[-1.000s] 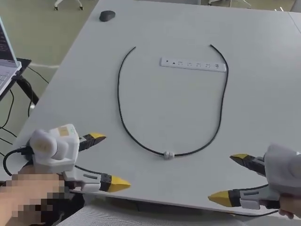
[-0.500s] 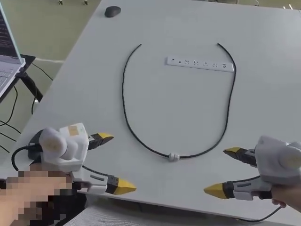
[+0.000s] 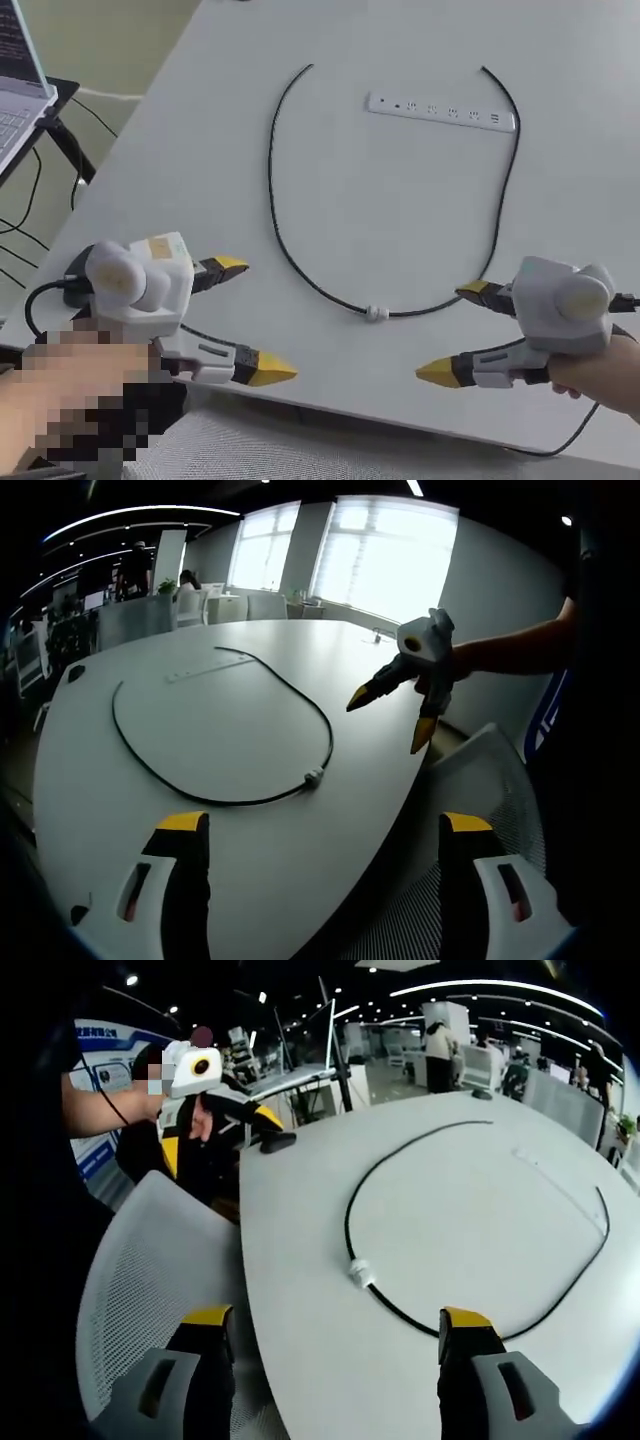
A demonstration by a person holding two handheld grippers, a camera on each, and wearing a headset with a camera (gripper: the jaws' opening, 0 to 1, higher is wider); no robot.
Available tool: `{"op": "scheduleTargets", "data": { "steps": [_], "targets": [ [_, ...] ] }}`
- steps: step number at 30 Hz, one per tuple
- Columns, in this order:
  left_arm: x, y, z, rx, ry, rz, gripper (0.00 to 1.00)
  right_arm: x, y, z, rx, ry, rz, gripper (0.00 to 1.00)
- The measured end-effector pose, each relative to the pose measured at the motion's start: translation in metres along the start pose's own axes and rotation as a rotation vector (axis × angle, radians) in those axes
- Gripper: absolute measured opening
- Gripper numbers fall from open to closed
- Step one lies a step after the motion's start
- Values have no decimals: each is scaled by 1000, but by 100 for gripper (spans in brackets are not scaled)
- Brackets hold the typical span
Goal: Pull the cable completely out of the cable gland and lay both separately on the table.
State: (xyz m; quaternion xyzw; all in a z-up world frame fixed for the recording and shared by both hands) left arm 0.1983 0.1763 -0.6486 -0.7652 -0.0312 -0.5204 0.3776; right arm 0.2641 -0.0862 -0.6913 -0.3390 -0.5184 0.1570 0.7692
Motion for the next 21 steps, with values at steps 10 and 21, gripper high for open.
{"op": "scheduleTargets", "data": {
  "steps": [10, 21],
  "targets": [
    [-6, 5, -2, -11, 7, 6, 98, 11, 26, -11, 3, -66, 50, 73],
    [-11, 5, 1, -28, 4, 22, 94, 16, 57, -21, 34, -120, 127, 66]
  ]
}}
Point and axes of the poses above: the centre of the closed fingertips' face, and the gripper's own axes: y roughly forward along the fingers, z roughly to its left, x roughly out of its top, the point moved 7 cm from there along -y, roughly backward along the fingers, and after that the axes turned 4 degrees about y, right-handed, at the moved point
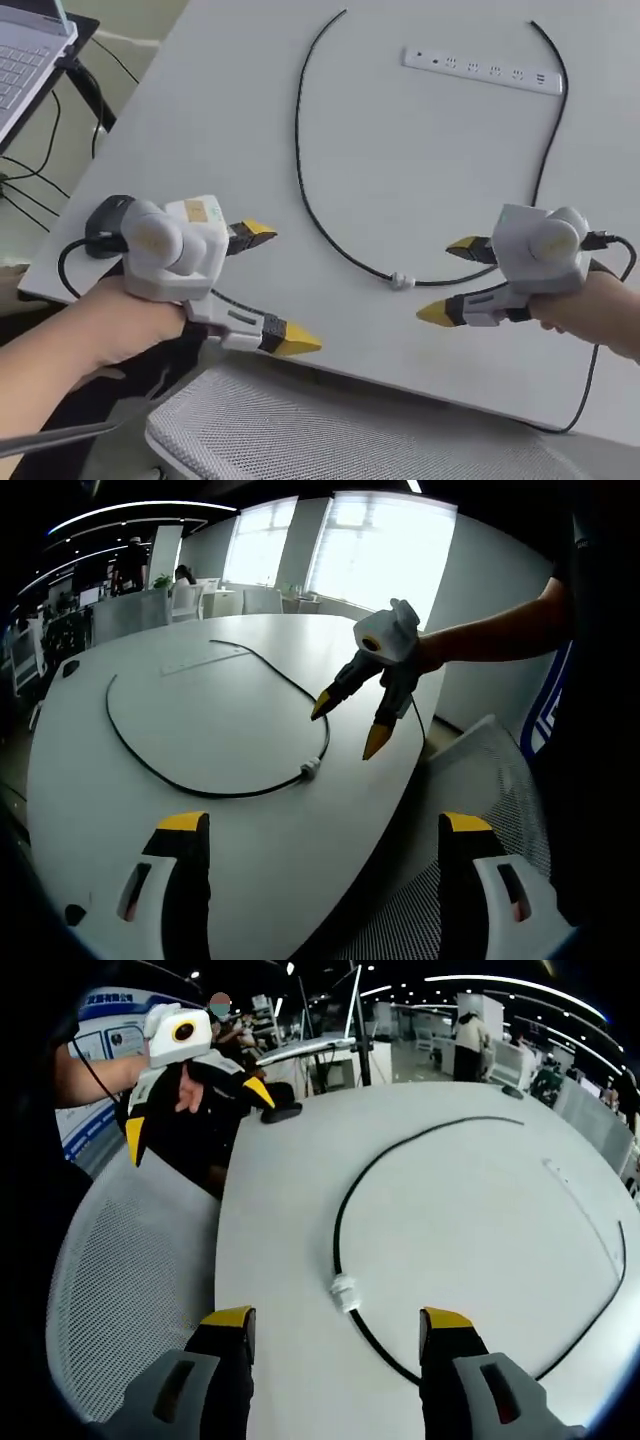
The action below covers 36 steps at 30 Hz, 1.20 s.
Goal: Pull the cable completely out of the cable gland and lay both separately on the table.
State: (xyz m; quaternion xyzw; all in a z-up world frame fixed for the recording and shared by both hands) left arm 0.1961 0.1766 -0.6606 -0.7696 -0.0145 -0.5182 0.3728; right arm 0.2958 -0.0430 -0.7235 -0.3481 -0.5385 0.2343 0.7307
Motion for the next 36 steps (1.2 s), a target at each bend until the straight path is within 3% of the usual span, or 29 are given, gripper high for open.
{"op": "scheduleTargets", "data": {
  "steps": [11, 21, 36],
  "targets": [
    [-4, 0, 4, -24, -16, -10, 95, 2, 23, -4, 28, -49, 67, 59],
    [-10, -3, 7, -31, -22, -7, 92, -2, 36, -9, 33, -106, 138, 40],
    [-14, -3, 9, -52, -42, -6, 90, 1, 43, -10, 57, -135, 163, 19]
  ]
}}
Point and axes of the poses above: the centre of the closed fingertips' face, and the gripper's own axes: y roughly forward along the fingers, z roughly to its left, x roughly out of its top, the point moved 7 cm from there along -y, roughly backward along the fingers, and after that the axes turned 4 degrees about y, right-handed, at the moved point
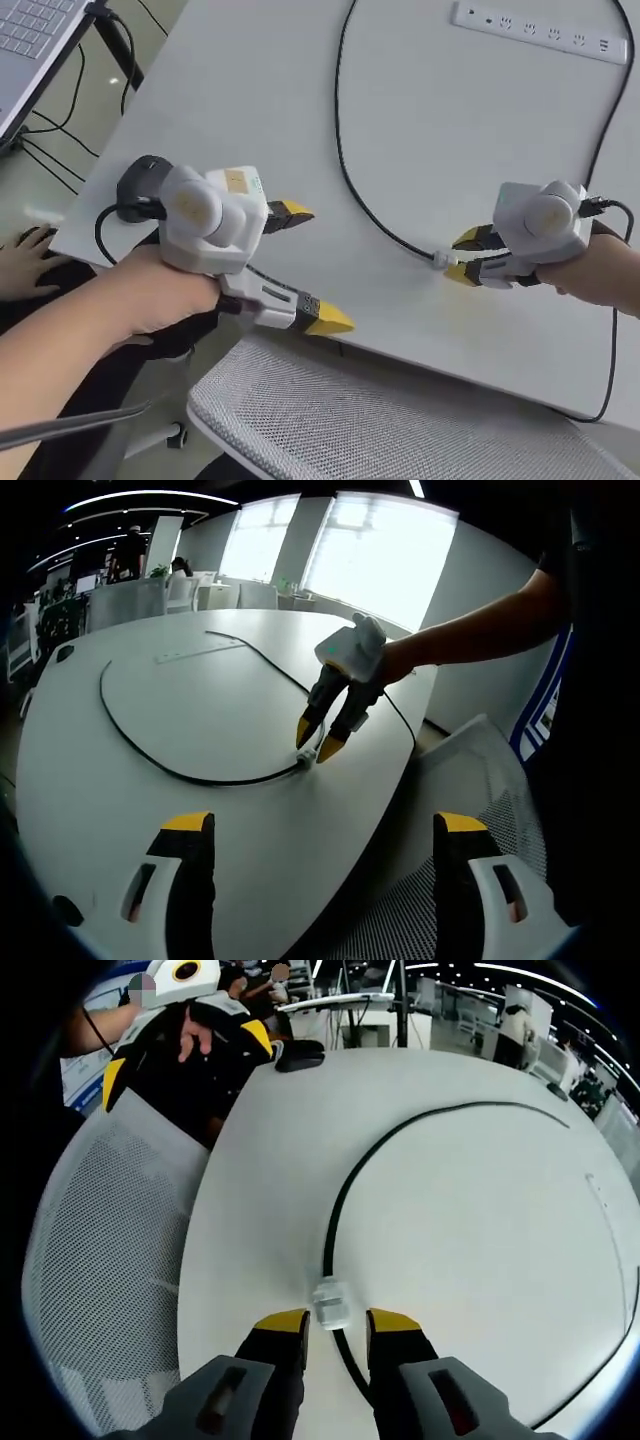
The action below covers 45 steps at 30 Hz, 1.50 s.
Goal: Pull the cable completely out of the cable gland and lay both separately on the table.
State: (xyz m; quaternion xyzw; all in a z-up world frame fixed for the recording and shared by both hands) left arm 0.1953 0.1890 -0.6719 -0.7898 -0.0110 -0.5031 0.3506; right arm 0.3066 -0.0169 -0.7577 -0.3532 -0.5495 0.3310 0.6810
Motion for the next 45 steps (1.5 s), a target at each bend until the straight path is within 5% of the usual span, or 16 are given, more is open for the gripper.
{"op": "scheduleTargets", "data": {
  "steps": [25, 40, 45],
  "targets": [
    [6, 13, -8, -21, 18, 21, 85, 0, -5, 3, 18, 9, -9, 7],
    [21, 29, -13, -29, 31, 10, 86, 11, -37, 20, 35, 27, -62, 7],
    [32, 32, -14, -23, -5, -31, 85, 17, -49, 27, 36, -1, -85, 7]
  ]
}}
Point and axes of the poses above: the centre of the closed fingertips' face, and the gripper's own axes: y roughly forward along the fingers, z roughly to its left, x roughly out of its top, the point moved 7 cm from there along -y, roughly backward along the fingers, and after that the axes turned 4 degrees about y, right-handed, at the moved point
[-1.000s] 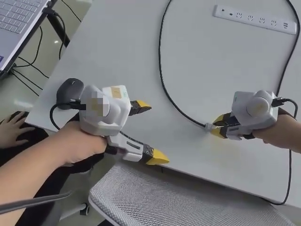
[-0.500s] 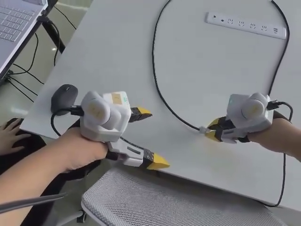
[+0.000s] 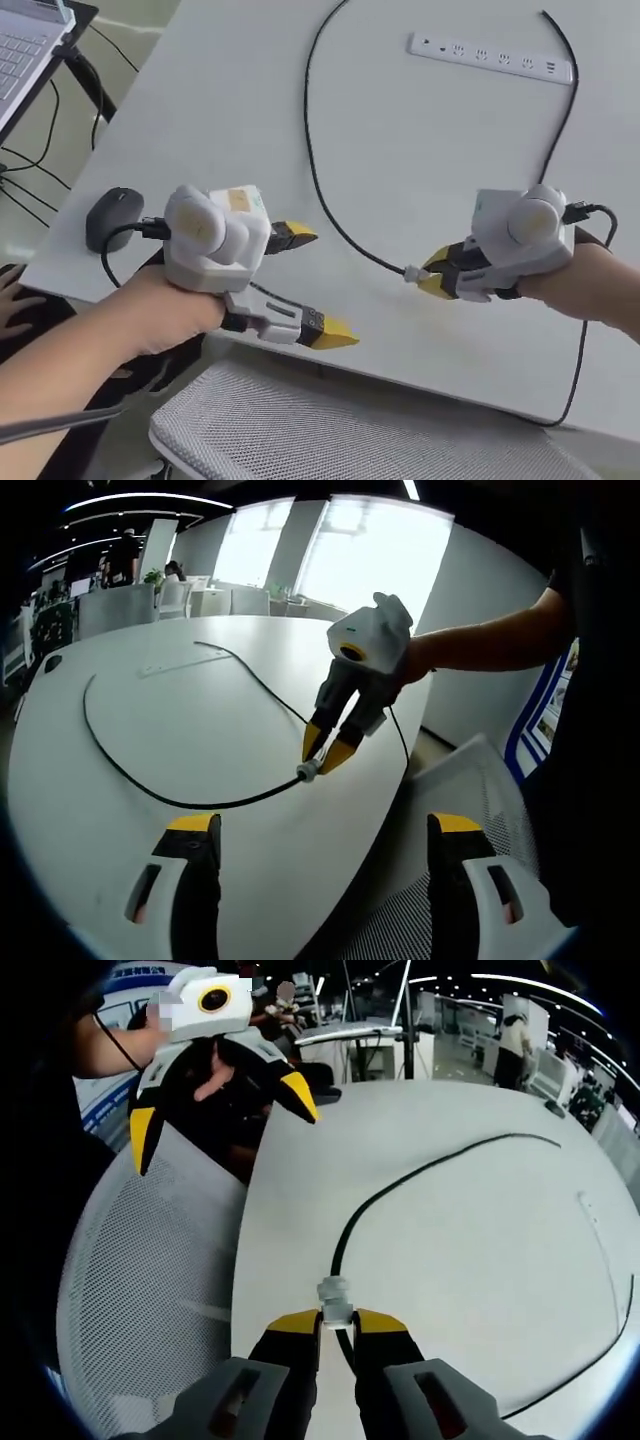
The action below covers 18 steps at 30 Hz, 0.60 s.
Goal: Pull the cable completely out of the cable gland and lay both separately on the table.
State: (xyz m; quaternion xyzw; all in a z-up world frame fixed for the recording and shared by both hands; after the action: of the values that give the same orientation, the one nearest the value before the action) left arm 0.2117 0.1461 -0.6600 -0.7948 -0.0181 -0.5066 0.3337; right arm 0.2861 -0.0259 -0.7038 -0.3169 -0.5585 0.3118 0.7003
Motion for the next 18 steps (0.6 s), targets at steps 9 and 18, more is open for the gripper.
{"op": "scheduleTargets", "data": {
  "steps": [9, 18],
  "targets": [
    [14, 12, -8, -16, 12, -10, 85, 23, -25, 16, -7, -54, -40, 7],
    [27, 23, -10, -19, 79, -41, 82, 39, -39, 29, -7, -111, -43, 6]
  ]
}}
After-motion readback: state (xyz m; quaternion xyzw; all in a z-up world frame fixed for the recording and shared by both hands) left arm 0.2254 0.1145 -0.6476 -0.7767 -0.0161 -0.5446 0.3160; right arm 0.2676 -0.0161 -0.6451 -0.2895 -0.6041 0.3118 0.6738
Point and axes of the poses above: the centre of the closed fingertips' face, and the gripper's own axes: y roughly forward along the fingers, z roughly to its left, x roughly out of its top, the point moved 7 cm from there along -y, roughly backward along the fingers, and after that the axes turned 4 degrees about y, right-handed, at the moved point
